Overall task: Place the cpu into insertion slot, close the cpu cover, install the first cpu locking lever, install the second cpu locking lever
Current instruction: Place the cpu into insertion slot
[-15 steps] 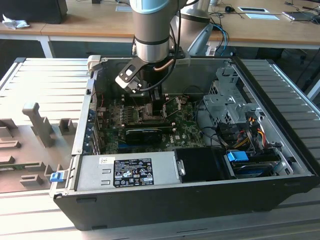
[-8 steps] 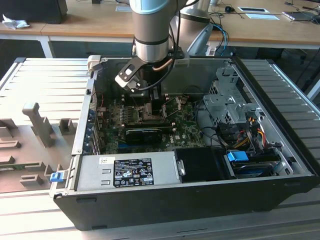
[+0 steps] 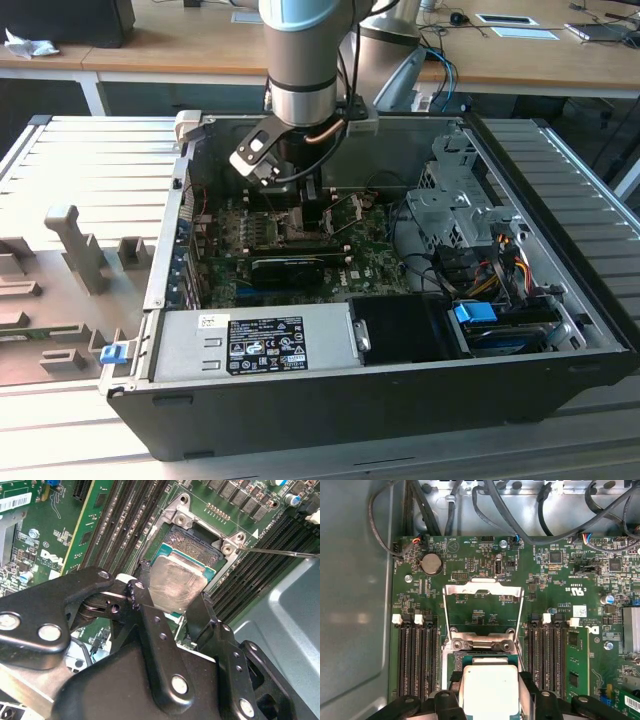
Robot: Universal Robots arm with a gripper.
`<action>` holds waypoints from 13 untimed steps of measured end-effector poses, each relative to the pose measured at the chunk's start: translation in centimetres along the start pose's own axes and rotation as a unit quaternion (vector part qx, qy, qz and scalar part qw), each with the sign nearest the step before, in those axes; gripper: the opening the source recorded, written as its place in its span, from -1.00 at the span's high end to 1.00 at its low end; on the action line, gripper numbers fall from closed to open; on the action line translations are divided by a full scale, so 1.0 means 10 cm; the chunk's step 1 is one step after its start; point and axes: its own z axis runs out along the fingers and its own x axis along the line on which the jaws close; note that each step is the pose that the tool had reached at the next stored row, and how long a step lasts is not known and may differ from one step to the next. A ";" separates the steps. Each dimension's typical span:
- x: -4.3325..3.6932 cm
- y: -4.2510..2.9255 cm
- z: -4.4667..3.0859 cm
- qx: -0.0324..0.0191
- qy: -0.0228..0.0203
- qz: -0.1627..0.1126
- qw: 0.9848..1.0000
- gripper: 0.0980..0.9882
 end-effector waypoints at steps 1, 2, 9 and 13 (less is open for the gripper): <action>0.000 0.000 0.002 0.000 0.000 0.000 1.000 0.03; 0.000 0.000 0.004 0.000 0.000 0.000 1.000 0.03; 0.000 -0.004 0.018 0.000 0.000 0.001 1.000 0.03; 0.010 -0.028 0.033 0.000 0.000 0.003 1.000 0.03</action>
